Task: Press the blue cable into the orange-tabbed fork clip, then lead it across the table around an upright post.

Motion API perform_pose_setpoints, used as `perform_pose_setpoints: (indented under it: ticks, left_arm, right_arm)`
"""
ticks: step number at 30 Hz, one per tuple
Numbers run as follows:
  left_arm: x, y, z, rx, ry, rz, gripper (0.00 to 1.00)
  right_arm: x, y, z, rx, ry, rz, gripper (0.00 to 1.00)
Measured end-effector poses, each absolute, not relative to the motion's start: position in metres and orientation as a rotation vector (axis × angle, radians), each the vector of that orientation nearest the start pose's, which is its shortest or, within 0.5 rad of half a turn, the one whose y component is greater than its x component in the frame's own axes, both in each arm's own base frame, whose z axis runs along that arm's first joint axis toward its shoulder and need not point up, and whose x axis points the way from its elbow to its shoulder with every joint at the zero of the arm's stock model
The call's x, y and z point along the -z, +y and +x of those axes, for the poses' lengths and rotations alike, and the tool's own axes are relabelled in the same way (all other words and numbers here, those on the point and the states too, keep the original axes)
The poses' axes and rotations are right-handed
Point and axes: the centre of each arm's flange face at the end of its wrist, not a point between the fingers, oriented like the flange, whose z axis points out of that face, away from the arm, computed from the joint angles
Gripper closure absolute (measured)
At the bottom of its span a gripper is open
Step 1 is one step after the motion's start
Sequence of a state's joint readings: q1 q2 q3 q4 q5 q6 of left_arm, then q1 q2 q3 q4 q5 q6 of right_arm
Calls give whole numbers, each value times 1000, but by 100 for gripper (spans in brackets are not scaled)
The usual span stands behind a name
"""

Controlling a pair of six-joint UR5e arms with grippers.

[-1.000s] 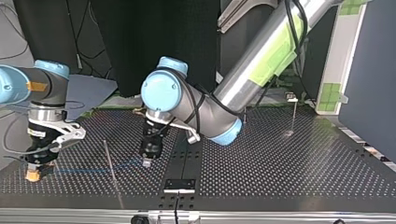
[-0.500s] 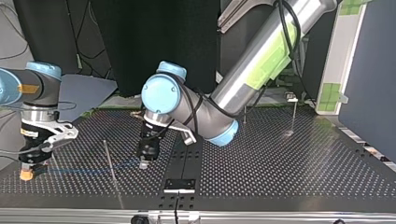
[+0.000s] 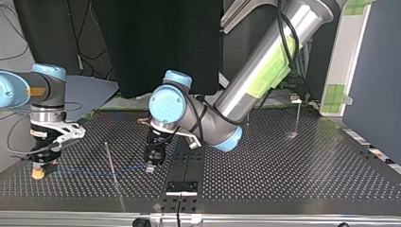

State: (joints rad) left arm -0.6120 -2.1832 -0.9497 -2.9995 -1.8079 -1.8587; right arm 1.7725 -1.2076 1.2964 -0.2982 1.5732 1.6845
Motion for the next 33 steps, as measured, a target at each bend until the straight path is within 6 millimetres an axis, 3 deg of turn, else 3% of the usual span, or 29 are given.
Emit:
perform_pose_setpoints:
  ticks: [17, 25, 33]
  left_arm:
    - [-377, -525, 563, 549, 1529, 64, 100]
    - [-367, -527, 565, 541, 1537, 64, 100]
    - [-352, -531, 566, 521, 1552, 70, 100]
  right_arm:
    - [-395, -628, 263, -1511, -1117, 1203, 100]
    - [-337, -629, 267, -1481, -1176, 1261, 100]
    - [-302, -617, 276, -1505, -1201, 1273, 100]
